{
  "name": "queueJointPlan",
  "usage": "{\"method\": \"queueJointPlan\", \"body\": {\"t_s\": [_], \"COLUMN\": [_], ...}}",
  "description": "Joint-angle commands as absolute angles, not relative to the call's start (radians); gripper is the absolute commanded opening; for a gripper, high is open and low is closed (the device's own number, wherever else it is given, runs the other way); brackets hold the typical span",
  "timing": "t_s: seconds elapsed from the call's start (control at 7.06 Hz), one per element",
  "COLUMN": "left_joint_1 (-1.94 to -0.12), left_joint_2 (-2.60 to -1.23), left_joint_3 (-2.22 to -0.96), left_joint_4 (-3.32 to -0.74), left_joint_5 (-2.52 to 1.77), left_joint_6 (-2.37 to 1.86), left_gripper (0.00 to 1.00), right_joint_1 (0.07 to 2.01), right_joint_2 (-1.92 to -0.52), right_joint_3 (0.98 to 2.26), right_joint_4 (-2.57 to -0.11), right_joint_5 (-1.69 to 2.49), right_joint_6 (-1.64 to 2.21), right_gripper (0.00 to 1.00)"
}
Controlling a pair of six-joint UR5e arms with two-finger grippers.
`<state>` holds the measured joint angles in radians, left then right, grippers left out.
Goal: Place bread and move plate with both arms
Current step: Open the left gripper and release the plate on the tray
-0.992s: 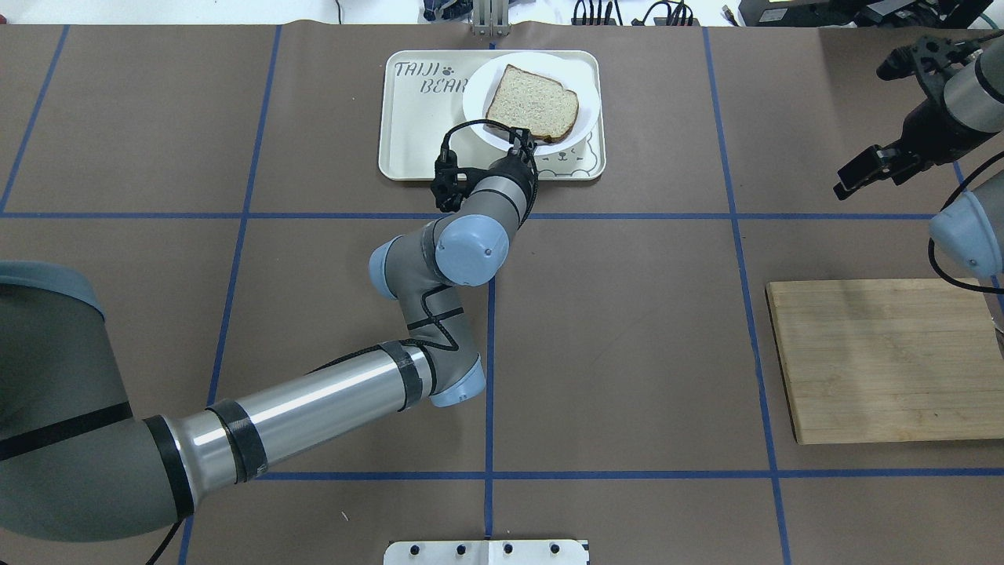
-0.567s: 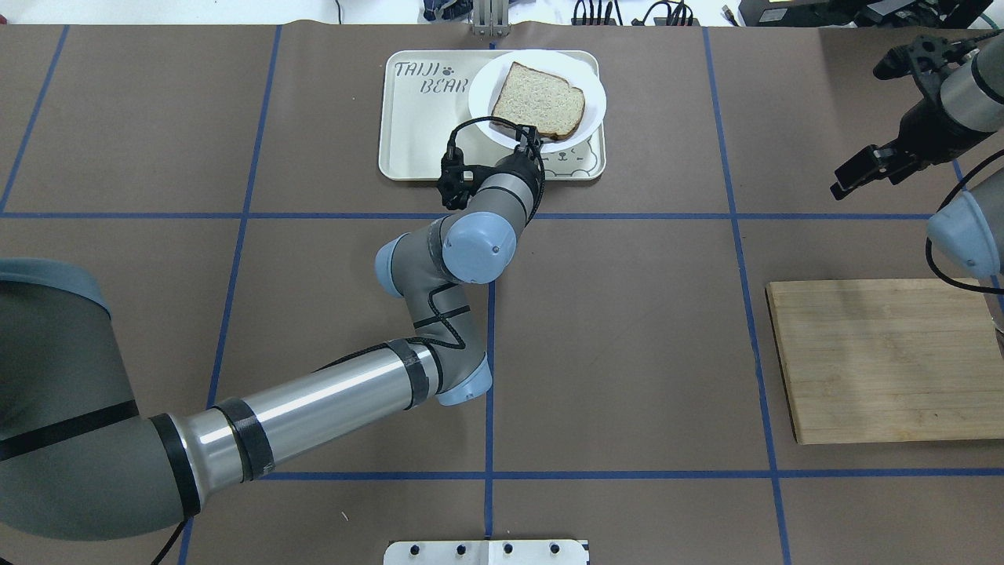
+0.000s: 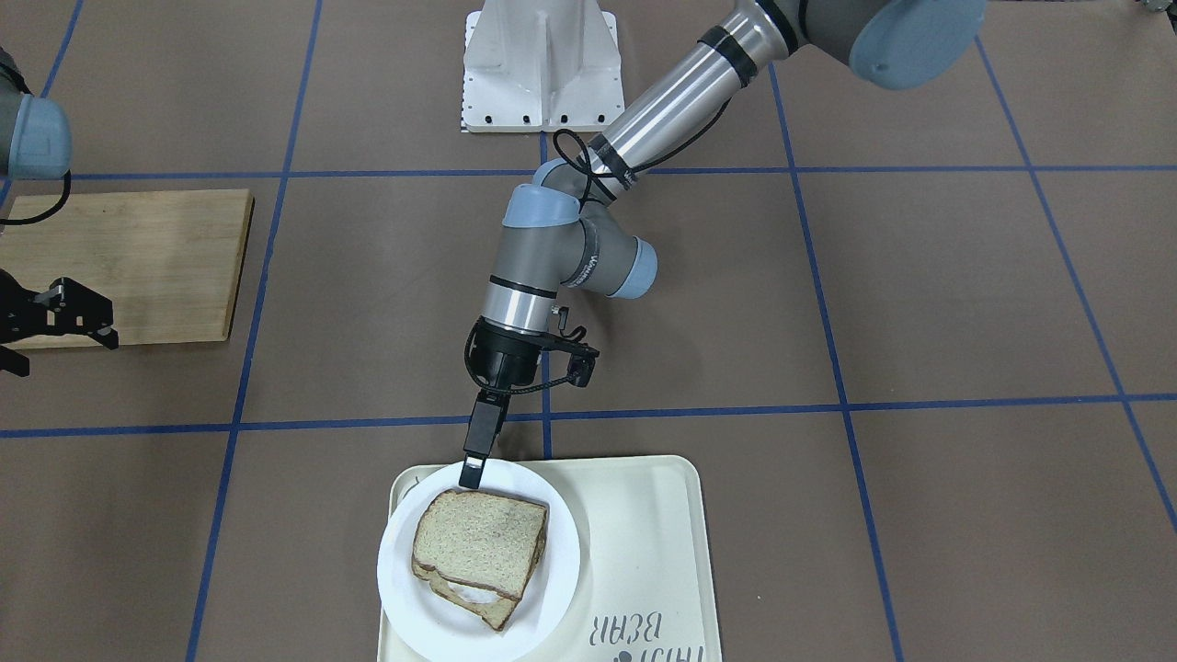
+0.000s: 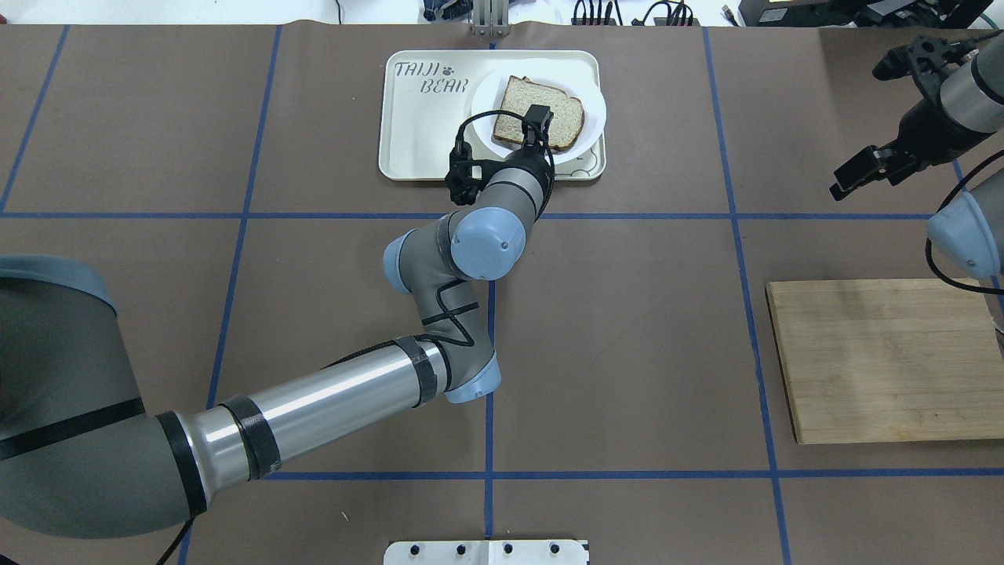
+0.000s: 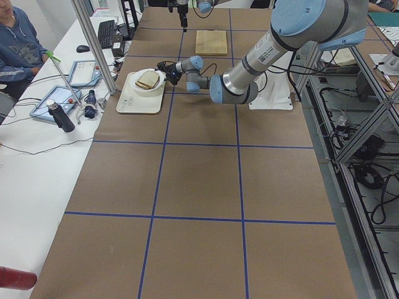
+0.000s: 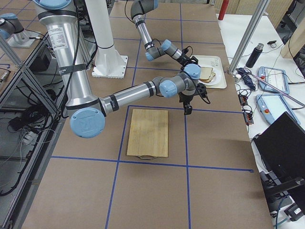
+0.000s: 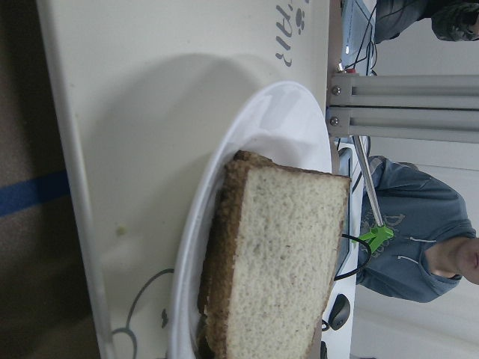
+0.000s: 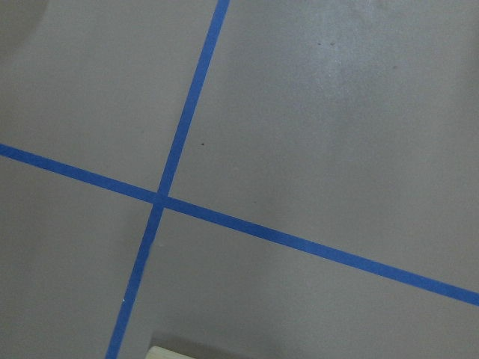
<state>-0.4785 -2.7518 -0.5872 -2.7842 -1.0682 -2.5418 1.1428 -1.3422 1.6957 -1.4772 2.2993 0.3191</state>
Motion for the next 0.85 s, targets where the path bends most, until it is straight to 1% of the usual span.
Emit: {"method": "queueJointPlan", "body": {"t_s": [0.0,0.14,0.28,0.43,0.57,0.71], "left_joint_1": [-0.483,-0.494,-0.498,-0.500,-0.511,-0.538], "left_joint_2": [-2.757,-2.752,-2.699,-2.578,-2.483,-2.421], "left_joint_3": [-0.603,-0.656,-0.770,-0.931,-1.059,-1.131], "left_joint_4": [-2.783,-2.783,-2.778,-2.758,-2.741,-2.737], "left_joint_5": [-1.069,-1.086,-1.115,-1.156,-1.176,-1.248], "left_joint_6": [-2.539,-2.502,-2.352,-2.274,-2.234,-2.179], "left_gripper": [0.99,0.99,0.99,0.99,0.99,0.99], "right_joint_1": [1.143,1.144,1.146,1.146,1.150,1.155], "right_joint_2": [-1.342,-1.342,-1.342,-1.342,-1.341,-1.341], "right_joint_3": [1.695,1.697,1.700,1.701,1.704,1.709], "right_joint_4": [-1.477,-1.477,-1.477,-1.479,-1.479,-1.480], "right_joint_5": [2.302,2.304,2.306,2.306,2.306,2.306], "right_joint_6": [0.319,0.319,0.321,0.321,0.321,0.322], "right_gripper": [1.00,1.00,1.00,1.00,1.00,1.00]}}
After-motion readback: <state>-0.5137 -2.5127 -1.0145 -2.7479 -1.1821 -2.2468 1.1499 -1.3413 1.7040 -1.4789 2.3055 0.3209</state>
